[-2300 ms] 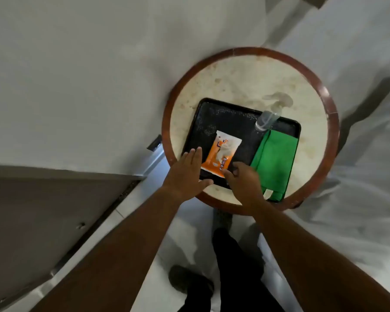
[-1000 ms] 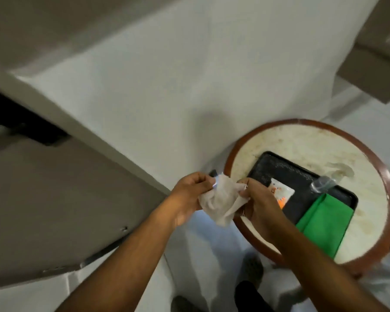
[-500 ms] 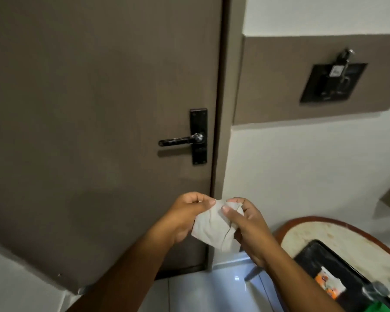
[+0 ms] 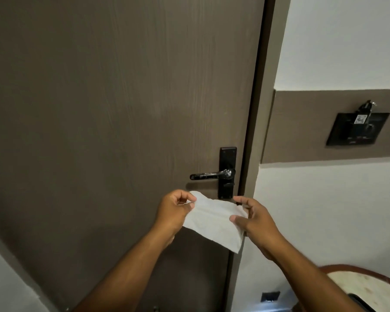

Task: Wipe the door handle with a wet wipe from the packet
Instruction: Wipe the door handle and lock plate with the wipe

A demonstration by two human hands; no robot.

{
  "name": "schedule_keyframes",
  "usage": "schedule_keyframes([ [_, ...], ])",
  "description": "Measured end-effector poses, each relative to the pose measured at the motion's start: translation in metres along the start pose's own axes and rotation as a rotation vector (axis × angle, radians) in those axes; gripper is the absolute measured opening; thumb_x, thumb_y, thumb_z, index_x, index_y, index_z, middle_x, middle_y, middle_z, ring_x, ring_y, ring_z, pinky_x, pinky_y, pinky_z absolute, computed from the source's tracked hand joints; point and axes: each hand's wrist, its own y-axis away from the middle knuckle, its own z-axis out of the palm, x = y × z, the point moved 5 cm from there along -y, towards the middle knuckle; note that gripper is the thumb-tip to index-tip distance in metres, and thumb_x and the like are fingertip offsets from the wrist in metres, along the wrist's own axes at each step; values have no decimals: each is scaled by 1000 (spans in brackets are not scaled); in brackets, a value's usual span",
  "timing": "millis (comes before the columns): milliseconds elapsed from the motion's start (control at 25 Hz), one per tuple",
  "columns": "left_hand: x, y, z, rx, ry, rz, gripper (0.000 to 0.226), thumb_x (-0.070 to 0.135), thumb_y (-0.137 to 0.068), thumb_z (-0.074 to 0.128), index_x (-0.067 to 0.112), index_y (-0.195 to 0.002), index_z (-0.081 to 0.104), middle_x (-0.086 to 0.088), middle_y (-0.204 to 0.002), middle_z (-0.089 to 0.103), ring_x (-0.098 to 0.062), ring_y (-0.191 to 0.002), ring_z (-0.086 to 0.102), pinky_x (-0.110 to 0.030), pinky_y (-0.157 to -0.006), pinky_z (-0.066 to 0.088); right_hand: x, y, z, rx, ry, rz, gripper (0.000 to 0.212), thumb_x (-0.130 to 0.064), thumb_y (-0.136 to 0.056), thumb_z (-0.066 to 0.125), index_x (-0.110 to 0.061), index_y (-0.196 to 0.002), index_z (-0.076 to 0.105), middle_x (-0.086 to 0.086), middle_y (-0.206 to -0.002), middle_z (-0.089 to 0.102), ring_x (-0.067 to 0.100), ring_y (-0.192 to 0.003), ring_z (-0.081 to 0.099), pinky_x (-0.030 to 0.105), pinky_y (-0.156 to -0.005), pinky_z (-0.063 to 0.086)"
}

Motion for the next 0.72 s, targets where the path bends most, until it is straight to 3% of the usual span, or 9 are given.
schedule_keyframes([
  [200,22,-36,6,97,-4,93,33,-4,-94,60,23,-81,75,8,-90,73,-11,-92,67,-15,-76,49,-31,-56,-19,273,-23,-171,39,-18,-87,67,-23,-123,53,-7,-113,53,9,-94,53,17,-71,47],
  [280,27,-52,12,141,-41,114,25,-1,-95,60,16,-98,78,5,-103,73,-13,-102,65,-19,-87,48,-42,-79,-23,315,-29,-211,43,-23,-86,68,-23,-125,51,-5,-112,55,13,-94,57,20,-71,52],
  [400,27,-73,19,197,-147,145,26,2,-96,60,10,-119,71,0,-121,69,-9,-107,59,-19,-93,44,-48,-108,-23,324,37,-272,50,-32,-87,66,-22,-131,47,1,-107,63,18,-92,62,28,-76,55],
  [480,23,-83,23,220,-238,171,29,4,-96,61,10,-123,69,-3,-128,66,-10,-111,58,-19,-95,43,-45,-123,-21,310,180,-316,47,-35,-91,59,-21,-133,45,2,-109,65,16,-92,61,27,-77,51],
  [600,15,-94,28,200,-323,175,30,8,-97,60,12,-126,67,0,-127,63,-10,-115,56,-20,-97,41,-37,-135,-19,294,418,-381,36,-35,-96,49,-20,-129,48,2,-102,68,9,-77,55,20,-69,45],
  [720,10,-100,26,154,-293,143,29,9,-98,60,13,-125,67,10,-118,60,-5,-109,55,-22,-99,43,-33,-139,-18,274,471,-396,23,-34,-98,45,-20,-115,51,0,-94,65,6,-72,52,17,-66,42],
])
